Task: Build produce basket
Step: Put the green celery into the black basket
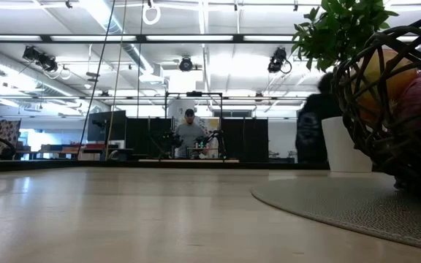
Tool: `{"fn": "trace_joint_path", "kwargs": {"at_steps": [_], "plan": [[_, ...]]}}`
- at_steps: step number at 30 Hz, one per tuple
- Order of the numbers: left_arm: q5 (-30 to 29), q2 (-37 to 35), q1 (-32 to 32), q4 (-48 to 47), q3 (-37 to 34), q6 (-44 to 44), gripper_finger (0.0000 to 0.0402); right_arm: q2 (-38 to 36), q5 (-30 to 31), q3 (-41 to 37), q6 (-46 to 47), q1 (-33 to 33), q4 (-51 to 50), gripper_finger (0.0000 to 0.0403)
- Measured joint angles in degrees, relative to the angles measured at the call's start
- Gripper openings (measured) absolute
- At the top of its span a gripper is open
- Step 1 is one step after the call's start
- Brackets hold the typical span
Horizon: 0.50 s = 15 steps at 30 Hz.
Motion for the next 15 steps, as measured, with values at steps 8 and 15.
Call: {"fn": "trace_joint_path", "kwargs": {"at_steps": [8, 15], "plan": [[0.2, 0.0, 0.5, -0.1, 0.0, 0.2, 0.0110, 4.4, -6.9, 0.0, 0.0, -5.1, 5.6, 0.0368], [-0.1, 0.0, 1.3, -0.9, 0.0, 1.7, 0.0113, 7.0, -8.4, 0.0, 0.0, -6.9, 8.8, 0.0350]]}}
